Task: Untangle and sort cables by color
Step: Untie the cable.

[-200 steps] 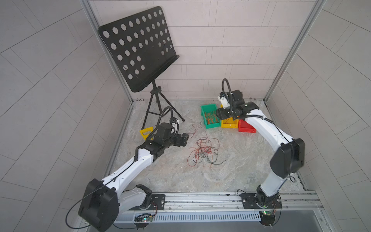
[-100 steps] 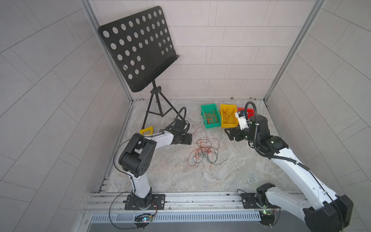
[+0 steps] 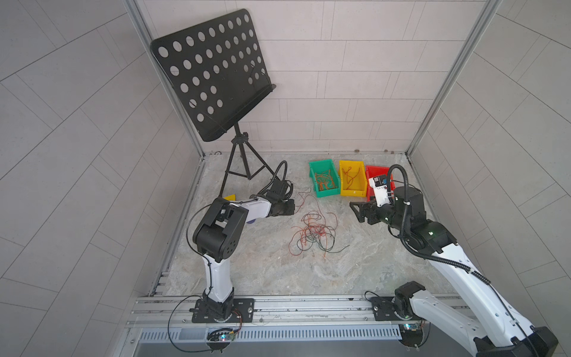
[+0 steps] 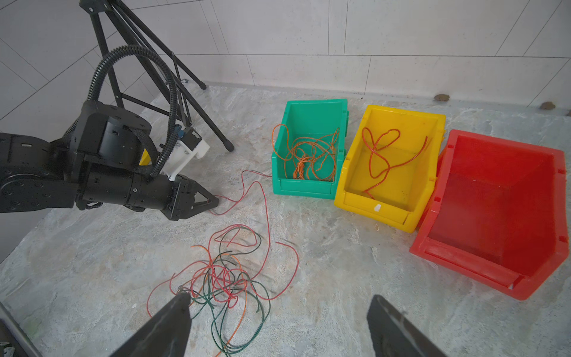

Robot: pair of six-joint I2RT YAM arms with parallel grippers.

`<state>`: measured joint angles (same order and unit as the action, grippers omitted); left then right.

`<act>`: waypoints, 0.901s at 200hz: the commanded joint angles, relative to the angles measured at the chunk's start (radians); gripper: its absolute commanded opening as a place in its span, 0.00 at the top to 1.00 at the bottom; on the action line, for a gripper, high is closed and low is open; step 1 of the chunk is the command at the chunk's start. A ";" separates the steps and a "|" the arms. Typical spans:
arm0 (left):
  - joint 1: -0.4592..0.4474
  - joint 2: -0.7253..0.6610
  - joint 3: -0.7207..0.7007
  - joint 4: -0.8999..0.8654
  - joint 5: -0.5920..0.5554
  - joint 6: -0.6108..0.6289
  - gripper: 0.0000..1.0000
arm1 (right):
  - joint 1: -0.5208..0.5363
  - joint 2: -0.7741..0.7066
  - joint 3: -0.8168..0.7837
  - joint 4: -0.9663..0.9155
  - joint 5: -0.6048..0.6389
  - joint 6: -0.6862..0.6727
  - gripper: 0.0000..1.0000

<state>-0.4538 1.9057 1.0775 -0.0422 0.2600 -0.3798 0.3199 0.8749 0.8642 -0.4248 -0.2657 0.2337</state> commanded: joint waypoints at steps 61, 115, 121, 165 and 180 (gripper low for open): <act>0.003 -0.333 -0.026 -0.082 0.020 0.121 1.00 | 0.002 0.055 -0.073 0.159 -0.110 -0.058 0.06; 0.001 -0.628 0.014 -0.168 0.111 0.165 1.00 | 0.059 0.182 -0.089 0.573 -0.332 -0.276 0.00; 0.002 -0.654 0.024 -0.183 0.120 0.174 1.00 | 0.073 0.200 -0.081 0.607 -0.347 -0.333 0.00; 0.002 -0.742 0.129 -0.336 0.157 0.226 1.00 | 0.120 0.345 0.081 0.586 -0.464 -0.660 0.00; 0.001 -0.757 0.131 -0.349 0.153 0.229 1.00 | 0.131 0.352 0.118 0.563 -0.502 -0.724 0.00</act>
<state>-0.4538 1.1732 1.1862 -0.3103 0.3943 -0.1993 0.4377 1.2263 0.9192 0.1089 -0.6548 -0.2737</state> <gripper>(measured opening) 0.055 0.997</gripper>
